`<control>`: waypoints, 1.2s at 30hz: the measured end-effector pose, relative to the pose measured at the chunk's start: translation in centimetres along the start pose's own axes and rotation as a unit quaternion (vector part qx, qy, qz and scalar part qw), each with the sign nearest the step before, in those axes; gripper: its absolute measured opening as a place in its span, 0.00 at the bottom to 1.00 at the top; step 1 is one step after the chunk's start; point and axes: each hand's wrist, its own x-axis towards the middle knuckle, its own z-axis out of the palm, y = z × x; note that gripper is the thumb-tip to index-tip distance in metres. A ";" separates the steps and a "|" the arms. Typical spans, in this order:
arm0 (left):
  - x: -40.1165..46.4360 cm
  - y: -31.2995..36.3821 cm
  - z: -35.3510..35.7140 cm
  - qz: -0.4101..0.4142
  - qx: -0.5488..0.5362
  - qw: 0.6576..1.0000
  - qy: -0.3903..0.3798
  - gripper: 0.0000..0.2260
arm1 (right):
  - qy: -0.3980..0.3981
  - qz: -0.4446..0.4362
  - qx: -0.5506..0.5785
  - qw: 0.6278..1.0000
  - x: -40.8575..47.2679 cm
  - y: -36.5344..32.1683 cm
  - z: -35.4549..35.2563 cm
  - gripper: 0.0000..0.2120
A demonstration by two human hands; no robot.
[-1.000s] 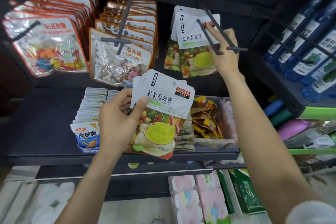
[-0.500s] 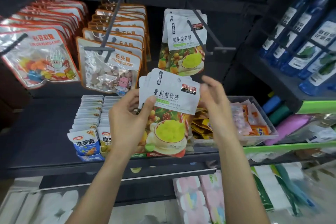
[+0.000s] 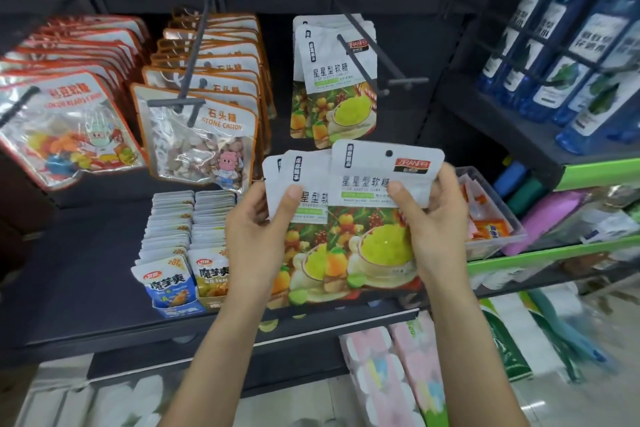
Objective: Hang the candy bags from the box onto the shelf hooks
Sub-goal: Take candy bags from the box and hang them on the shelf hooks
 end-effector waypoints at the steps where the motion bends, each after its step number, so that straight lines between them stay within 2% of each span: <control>1: 0.0 0.0 -0.2 0.014 0.024 1.000 0.003 0.07 | 0.008 -0.033 -0.010 0.999 0.3 -0.4 -0.3 0.22; 3: 0.0 0.0 -0.7 0.049 0.098 0.994 0.003 0.05 | -0.002 -0.091 -0.001 0.996 0.8 -1.3 -0.8 0.29; 4: 0.1 -0.1 -0.9 0.067 0.142 0.988 0.000 0.02 | -0.012 -0.115 0.003 0.993 1.1 -1.9 -0.9 0.29; 8: 0.1 -0.5 -1.3 0.123 0.265 0.956 -0.013 0.15 | -0.003 -0.182 -0.033 0.983 2.4 -3.3 -0.1 0.20; 11: -0.3 -0.6 -1.4 0.123 0.264 0.956 -0.025 0.13 | 0.008 -0.193 -0.059 0.979 3.2 -3.3 1.2 0.15; 17: -0.6 -0.3 -1.8 0.117 0.236 0.965 0.002 0.07 | 0.049 -0.134 -0.011 0.990 2.9 -2.8 2.9 0.16; 22: -0.9 -0.1 -1.7 0.130 0.216 0.968 -0.013 0.18 | 0.079 -0.095 0.045 0.991 2.3 -2.6 3.0 0.16; 25: -1.0 -0.3 -1.7 0.170 0.218 0.960 -0.035 0.16 | 0.092 -0.085 0.057 0.991 2.2 -2.6 3.2 0.16; 29: -1.1 -0.8 -2.2 0.235 0.225 0.942 -0.080 0.12 | 0.090 -0.073 0.045 0.992 2.6 -2.7 3.7 0.15; 33: -1.0 -1.3 -2.7 0.226 0.237 0.942 -0.074 0.15 | 0.070 -0.052 0.029 0.996 2.6 -2.2 4.1 0.15; 36: -0.8 -1.3 -2.8 0.213 0.238 0.945 -0.068 0.15 | 0.025 -0.069 -0.050 0.996 2.7 -2.0 3.7 0.18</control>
